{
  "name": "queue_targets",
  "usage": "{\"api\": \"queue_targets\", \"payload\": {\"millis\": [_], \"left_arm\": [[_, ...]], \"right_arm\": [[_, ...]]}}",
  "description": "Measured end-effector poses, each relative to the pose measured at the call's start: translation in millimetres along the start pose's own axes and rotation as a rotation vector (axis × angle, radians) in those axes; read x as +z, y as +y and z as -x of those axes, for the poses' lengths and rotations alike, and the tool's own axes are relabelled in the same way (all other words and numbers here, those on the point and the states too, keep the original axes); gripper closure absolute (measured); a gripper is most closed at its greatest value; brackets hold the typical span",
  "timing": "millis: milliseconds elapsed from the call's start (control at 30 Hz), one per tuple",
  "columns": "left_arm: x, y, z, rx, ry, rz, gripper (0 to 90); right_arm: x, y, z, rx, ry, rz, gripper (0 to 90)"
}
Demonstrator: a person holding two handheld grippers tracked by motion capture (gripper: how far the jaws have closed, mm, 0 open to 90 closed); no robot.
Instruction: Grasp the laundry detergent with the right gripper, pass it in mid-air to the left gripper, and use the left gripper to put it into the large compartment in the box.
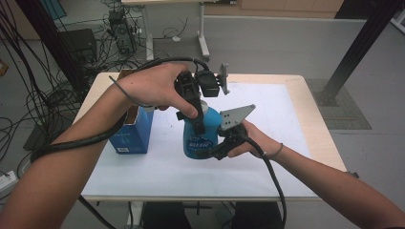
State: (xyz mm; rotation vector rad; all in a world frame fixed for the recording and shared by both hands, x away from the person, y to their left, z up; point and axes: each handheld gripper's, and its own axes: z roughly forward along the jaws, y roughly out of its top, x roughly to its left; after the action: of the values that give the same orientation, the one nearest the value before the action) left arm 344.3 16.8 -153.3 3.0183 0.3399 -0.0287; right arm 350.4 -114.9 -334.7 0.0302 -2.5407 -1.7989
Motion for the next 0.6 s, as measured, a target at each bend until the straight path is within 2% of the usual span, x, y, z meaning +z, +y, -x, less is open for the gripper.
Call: {"api": "queue_targets", "payload": {"millis": [33, 200, 300, 400, 567, 600], "left_arm": [[-0.4, -0.1, -0.2, -0.003, 0.003, 0.001, 37.1], [0.2, -1.6, -3.1, -0.017, 0.026, -0.008, 37.1], [-0.1, -2.4, -4.6, -0.024, 0.023, -0.002, 37.2], [-0.4, -2.9, -5.3, -0.027, 0.019, 0.0, 37.2], [-1.2, -3.2, -5.2, -0.035, 0.021, 0.005, 37.2], [-2.0, -3.1, -5.7, -0.027, 0.02, -0.003, 37.2]], "right_arm": [[-0.3, 0.1, 0.2, 0.002, -0.002, 0.002, 37.2], [-4.2, -0.6, 3.3, 0.033, -0.034, 0.018, 18.8], [-7.0, -2.5, 5.6, 0.051, -0.058, 0.025, 11.5], [-8.8, -4.7, 7.3, 0.072, -0.065, 0.025, 6.1], [-10.3, -6.0, 7.2, 0.065, -0.064, 0.033, 3.3], [-10.2, -6.0, 7.0, 0.063, -0.066, 0.031, 3.3]]}}
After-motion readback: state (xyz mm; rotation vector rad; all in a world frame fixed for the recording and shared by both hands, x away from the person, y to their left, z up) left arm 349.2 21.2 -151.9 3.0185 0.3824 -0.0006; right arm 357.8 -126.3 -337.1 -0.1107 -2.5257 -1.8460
